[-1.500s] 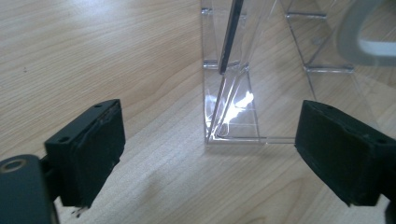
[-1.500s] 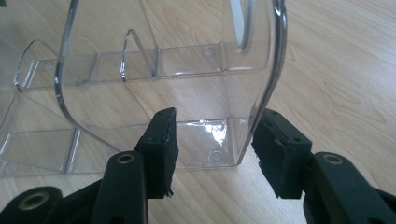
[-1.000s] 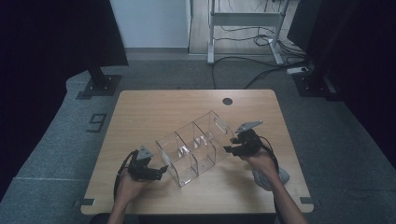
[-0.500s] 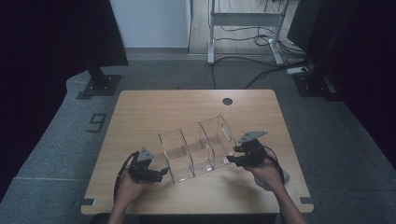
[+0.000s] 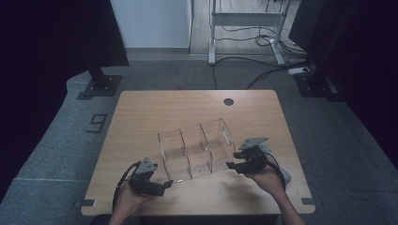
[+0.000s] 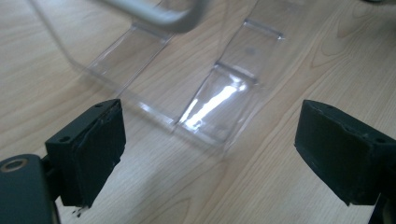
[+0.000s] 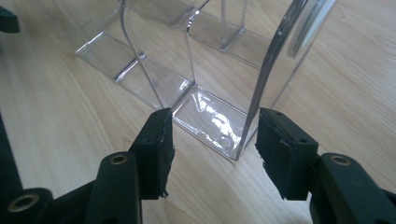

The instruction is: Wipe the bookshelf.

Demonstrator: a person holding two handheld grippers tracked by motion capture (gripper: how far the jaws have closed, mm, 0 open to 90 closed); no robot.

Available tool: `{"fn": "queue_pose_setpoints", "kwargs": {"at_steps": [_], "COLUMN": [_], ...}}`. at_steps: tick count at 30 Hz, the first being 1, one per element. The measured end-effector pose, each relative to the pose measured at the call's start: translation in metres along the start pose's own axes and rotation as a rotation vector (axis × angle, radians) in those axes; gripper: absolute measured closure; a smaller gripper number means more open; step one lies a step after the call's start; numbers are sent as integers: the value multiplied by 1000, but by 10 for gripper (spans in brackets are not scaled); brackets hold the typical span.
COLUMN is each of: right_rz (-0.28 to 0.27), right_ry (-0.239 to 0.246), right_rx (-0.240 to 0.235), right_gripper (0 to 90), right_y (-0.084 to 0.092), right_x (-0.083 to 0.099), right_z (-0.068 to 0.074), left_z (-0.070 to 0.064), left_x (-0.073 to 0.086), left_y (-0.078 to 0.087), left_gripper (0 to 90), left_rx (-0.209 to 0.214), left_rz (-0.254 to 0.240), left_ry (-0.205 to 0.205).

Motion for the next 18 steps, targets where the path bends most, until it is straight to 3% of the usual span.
{"fn": "queue_pose_setpoints", "kwargs": {"at_steps": [4,9,13,18], "right_rz": [6,15,9,-3], "right_ry": [14,21,17,10], "right_rx": [-18,-30,-26,-11], "right_gripper": [458,442,418,397], "right_y": [-4,-7,-5,4], "right_x": [-2,-3,-2,-1], "right_z": [7,10,8,5], "left_z": [1,6,7,9], "left_x": [-7,-10,-10,-10], "left_y": [0,-3,-4,-3], "left_gripper": [154,360,476,534], "left_rx": [-60,-108,-143,-170], "left_rz": [-4,20,32,40], "left_ry": [28,60,46,50]}}
Point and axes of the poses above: each handheld gripper's, and its own axes: y roughly backward along the jaws, x roughly out of its underside, z roughly to its left, the point moved 2 cm from there along -y, roughly forward along the jaws, and after that the axes turned 8 degrees about -x, right-handed, at the moved point
